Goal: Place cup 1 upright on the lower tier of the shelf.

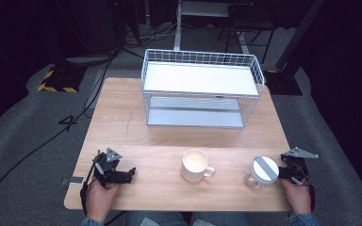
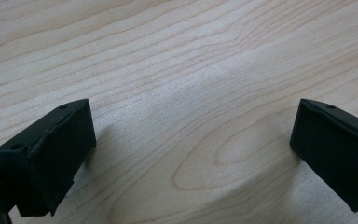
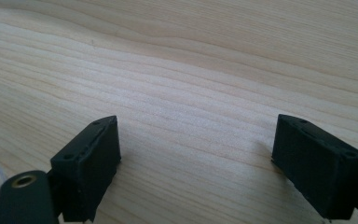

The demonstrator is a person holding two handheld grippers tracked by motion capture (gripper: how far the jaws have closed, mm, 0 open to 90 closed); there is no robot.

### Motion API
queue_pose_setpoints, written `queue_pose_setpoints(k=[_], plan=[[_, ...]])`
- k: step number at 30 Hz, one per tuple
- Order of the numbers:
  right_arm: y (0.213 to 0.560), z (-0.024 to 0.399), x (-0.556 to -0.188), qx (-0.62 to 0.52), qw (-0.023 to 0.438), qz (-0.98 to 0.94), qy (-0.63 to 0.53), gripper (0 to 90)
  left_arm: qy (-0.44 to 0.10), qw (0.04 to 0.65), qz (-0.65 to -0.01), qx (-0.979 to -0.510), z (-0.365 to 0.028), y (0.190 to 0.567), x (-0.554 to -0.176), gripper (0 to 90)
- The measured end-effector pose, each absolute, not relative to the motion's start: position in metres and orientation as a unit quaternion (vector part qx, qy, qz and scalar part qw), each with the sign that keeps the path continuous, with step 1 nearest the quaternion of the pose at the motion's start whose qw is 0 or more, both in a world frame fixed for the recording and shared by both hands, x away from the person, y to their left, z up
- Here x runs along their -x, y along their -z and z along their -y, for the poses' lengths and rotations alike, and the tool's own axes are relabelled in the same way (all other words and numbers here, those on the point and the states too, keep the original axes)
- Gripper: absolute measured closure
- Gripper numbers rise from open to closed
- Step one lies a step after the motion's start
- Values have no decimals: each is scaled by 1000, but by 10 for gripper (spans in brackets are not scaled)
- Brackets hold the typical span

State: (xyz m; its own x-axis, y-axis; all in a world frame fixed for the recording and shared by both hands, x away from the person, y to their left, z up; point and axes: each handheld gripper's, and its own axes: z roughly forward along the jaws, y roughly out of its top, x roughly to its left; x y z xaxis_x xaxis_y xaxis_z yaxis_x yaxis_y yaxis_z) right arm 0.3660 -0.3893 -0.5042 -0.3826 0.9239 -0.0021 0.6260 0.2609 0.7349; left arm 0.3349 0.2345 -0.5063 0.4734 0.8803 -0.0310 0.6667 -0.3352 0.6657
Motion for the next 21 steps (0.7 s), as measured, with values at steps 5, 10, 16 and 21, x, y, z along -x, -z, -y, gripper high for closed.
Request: queue_pose_setpoints(k=[5,10,16,21], plan=[[504,390,-367,-505,222,-764,-334,151,-166,316,-471,-807,-238,506,-335,5],[504,391,-367,-504,222,-764,-335,154,-172,312,-483,-800,-234,506,-336,2],[503,393,-364,-505,246,-756,-336,168,-173,312,-489,-796,-232,506,-338,2],[502,397,-362,-505,236,-755,-346,167,-173,312,-489,-796,-232,506,-339,3]])
